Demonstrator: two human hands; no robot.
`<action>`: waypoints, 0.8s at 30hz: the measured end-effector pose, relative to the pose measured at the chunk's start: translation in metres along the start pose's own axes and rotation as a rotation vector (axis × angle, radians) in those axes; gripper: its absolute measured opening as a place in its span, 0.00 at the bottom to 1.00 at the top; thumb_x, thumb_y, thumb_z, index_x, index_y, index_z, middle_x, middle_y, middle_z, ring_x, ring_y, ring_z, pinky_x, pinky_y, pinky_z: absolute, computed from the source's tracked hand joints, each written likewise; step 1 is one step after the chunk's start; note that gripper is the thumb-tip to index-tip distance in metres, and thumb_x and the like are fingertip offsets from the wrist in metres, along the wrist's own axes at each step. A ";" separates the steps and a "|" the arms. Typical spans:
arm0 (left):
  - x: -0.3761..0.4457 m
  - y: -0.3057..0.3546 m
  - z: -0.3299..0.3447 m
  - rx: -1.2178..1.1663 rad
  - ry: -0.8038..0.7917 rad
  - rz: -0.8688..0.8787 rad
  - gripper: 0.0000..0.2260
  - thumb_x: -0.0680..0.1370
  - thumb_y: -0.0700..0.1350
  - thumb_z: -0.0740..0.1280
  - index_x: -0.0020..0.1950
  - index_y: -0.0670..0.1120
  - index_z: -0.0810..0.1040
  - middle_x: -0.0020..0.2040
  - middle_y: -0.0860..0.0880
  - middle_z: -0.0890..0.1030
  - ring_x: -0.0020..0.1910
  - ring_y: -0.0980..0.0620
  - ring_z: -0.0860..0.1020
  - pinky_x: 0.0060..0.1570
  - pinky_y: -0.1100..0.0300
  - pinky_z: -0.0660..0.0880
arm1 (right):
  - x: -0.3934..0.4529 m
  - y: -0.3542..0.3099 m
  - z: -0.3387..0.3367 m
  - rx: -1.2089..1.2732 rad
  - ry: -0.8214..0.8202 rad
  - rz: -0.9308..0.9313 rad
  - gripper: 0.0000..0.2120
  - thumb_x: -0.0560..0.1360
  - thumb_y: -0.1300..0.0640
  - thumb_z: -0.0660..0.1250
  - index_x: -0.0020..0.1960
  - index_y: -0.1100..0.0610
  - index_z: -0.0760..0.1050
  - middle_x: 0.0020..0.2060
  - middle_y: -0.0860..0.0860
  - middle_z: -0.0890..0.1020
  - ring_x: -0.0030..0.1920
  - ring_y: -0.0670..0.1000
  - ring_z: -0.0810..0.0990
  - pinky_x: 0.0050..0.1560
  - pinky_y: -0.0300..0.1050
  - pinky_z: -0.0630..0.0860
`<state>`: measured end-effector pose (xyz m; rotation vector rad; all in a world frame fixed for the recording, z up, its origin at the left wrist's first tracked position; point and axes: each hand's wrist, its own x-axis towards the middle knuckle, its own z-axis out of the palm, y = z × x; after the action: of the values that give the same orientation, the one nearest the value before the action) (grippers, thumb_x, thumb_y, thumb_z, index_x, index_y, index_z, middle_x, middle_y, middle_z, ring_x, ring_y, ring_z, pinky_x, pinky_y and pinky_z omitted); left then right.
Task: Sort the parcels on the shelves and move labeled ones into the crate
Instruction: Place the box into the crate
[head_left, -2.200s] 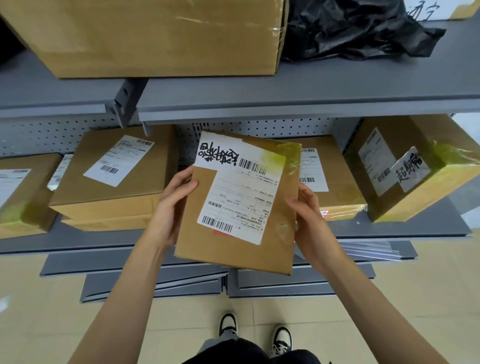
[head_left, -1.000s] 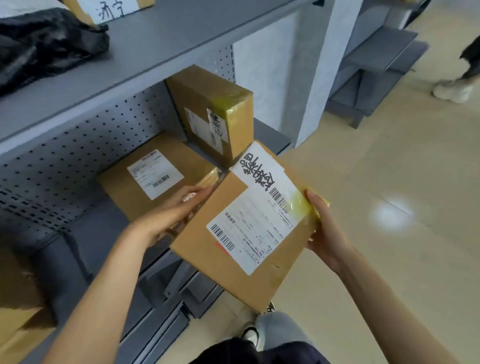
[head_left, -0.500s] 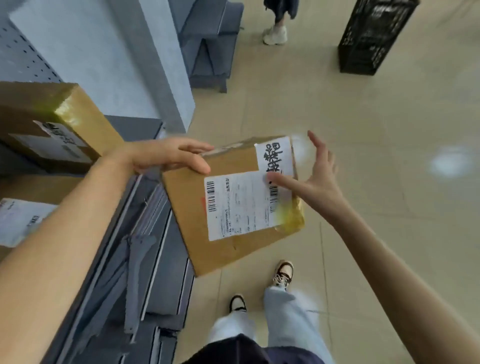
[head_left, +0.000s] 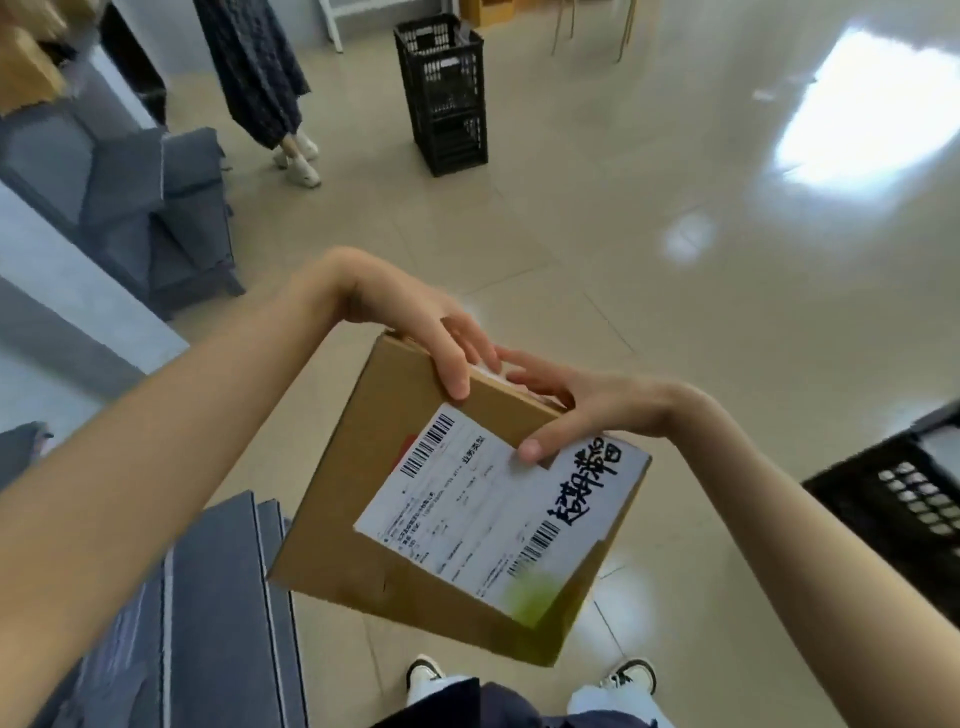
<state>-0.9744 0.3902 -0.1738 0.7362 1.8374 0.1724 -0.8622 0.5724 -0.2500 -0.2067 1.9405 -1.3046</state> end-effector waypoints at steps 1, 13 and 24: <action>0.019 0.028 -0.005 0.020 -0.052 0.026 0.34 0.56 0.59 0.72 0.63 0.57 0.73 0.48 0.67 0.80 0.45 0.67 0.80 0.39 0.74 0.74 | -0.020 0.019 -0.012 0.055 -0.001 -0.012 0.49 0.63 0.48 0.76 0.73 0.34 0.49 0.70 0.50 0.67 0.56 0.52 0.82 0.45 0.41 0.80; 0.219 0.304 -0.024 0.160 -0.191 0.330 0.27 0.62 0.62 0.71 0.61 0.65 0.73 0.64 0.57 0.75 0.63 0.54 0.74 0.58 0.54 0.74 | -0.246 0.217 -0.110 0.558 0.368 0.035 0.47 0.61 0.46 0.73 0.73 0.36 0.52 0.65 0.54 0.71 0.56 0.56 0.82 0.50 0.48 0.80; 0.378 0.404 -0.047 -0.228 0.127 0.393 0.54 0.49 0.73 0.71 0.72 0.63 0.57 0.71 0.54 0.63 0.70 0.50 0.61 0.69 0.40 0.58 | -0.337 0.356 -0.168 1.253 1.107 -0.055 0.25 0.65 0.46 0.72 0.58 0.55 0.74 0.41 0.54 0.86 0.38 0.52 0.85 0.35 0.42 0.80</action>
<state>-0.9339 0.9344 -0.2751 0.9332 1.7372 0.6859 -0.6464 1.0328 -0.3498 1.3069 1.3738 -2.7095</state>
